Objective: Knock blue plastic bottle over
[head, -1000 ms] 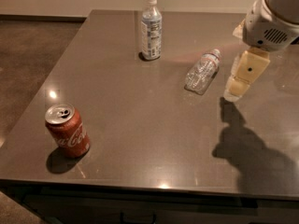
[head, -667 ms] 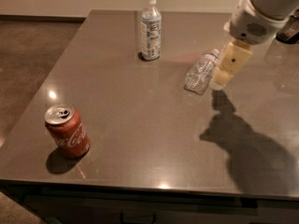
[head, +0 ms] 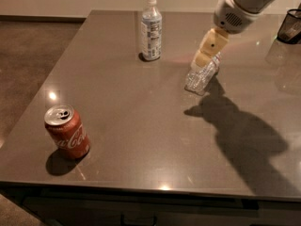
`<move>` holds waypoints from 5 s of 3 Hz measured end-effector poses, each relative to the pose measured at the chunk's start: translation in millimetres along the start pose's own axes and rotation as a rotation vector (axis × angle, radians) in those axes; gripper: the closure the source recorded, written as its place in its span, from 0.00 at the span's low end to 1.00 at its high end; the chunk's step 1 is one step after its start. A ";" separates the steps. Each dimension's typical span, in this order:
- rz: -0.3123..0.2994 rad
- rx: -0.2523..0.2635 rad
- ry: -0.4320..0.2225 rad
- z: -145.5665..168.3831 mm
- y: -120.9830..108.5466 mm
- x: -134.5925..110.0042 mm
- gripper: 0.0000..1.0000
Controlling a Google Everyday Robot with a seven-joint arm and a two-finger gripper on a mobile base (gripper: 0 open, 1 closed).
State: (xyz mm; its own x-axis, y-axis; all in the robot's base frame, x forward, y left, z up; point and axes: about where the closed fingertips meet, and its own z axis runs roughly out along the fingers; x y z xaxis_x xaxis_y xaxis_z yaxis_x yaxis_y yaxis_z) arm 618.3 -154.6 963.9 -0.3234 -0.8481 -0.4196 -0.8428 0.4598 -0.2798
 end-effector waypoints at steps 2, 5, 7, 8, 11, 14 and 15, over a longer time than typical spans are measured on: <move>0.079 0.032 -0.064 26.4 -28.2 -25.6 0.00; 0.136 0.022 -0.143 75.2 -58.7 -77.4 0.00; 0.183 0.004 -0.196 104.1 -68.8 -115.7 0.00; 0.191 0.001 -0.214 109.1 -69.5 -129.2 0.00; 0.229 -0.024 -0.242 130.8 -72.8 -153.9 0.32; 0.094 0.017 -0.168 86.5 -60.3 -163.6 1.00; -0.060 -0.015 -0.049 72.1 -39.0 -168.9 1.00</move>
Offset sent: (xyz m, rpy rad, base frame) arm 0.0725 0.0217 -0.0033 0.1346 -0.0647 -0.1145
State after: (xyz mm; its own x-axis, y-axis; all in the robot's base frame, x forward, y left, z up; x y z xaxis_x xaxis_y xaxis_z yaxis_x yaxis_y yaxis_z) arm 736.8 -10.3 983.4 -0.2511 -0.8597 -0.4448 -0.8666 0.4044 -0.2924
